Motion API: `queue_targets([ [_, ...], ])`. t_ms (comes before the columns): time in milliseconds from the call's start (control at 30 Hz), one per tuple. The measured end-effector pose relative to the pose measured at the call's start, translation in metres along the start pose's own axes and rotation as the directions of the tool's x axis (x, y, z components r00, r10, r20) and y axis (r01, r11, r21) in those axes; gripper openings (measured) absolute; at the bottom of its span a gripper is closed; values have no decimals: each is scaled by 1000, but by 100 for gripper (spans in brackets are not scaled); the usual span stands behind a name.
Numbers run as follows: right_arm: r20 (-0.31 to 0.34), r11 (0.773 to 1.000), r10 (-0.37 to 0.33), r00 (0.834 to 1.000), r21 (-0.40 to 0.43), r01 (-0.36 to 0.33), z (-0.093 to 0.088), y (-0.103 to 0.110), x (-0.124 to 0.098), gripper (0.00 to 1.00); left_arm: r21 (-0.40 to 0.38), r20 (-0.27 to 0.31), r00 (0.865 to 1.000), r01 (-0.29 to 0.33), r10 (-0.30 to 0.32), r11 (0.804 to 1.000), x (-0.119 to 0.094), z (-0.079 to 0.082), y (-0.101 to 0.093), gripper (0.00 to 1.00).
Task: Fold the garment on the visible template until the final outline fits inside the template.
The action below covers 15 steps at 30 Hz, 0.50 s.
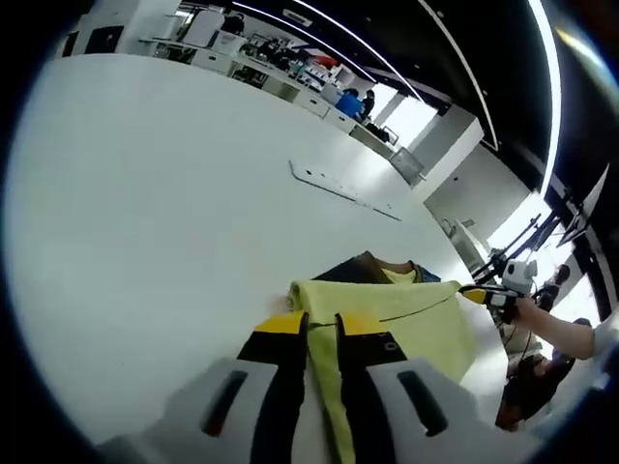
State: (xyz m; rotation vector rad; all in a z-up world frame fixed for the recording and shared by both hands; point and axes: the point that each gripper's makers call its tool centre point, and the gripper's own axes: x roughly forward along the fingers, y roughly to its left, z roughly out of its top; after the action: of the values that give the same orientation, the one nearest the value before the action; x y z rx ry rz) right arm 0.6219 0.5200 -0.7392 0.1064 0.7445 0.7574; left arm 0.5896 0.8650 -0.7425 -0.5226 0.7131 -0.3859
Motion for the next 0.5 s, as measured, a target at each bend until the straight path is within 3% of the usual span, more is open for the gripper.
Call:
queue_targets([
  [133,-4,1000,17,1000,3,-17,1,4,5,10,-53,-23,999,44,-45,998,3,-5,-9,0],
  [300,-16,1000,21,1000,14,-21,-2,3,14,10,-48,-31,998,47,-48,998,10,-4,-11,0],
  [500,20,998,39,999,39,-39,12,5,18,8,-92,22,999,41,-39,995,14,14,-8,0],
])
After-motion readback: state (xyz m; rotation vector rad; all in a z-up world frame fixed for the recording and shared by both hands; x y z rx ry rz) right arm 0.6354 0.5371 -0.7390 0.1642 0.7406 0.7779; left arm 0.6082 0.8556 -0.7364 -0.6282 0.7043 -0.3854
